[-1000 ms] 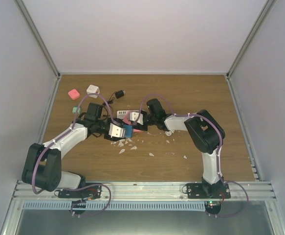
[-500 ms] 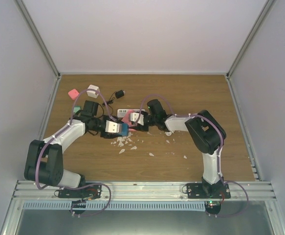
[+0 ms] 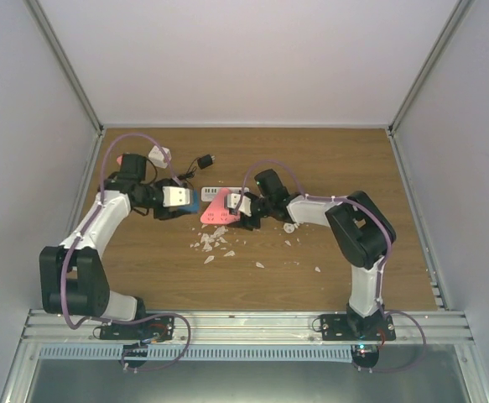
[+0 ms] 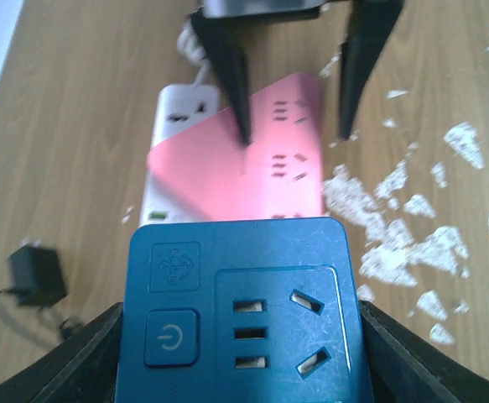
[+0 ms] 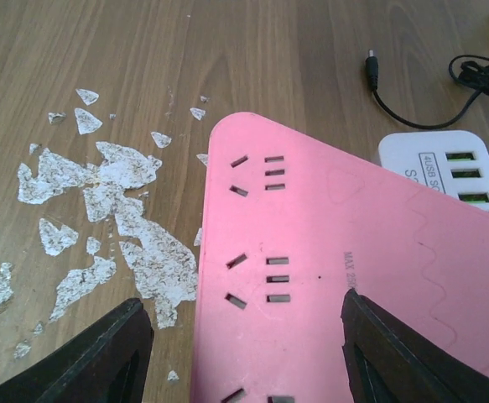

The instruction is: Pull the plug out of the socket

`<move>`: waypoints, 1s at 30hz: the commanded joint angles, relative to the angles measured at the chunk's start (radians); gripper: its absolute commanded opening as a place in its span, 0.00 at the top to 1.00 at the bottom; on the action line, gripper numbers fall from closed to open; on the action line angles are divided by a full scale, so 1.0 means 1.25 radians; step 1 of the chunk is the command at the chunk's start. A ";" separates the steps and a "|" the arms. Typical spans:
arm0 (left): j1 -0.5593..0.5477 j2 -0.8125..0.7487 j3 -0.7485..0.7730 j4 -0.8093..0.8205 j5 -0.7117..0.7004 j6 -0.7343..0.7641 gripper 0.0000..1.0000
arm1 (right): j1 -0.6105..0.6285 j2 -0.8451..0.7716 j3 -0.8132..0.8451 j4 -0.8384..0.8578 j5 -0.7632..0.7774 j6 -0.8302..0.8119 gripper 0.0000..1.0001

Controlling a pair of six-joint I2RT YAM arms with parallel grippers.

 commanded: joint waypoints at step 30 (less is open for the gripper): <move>0.129 0.080 0.112 -0.171 -0.757 0.149 0.54 | -0.032 -0.145 -0.025 -0.095 -0.002 0.052 0.28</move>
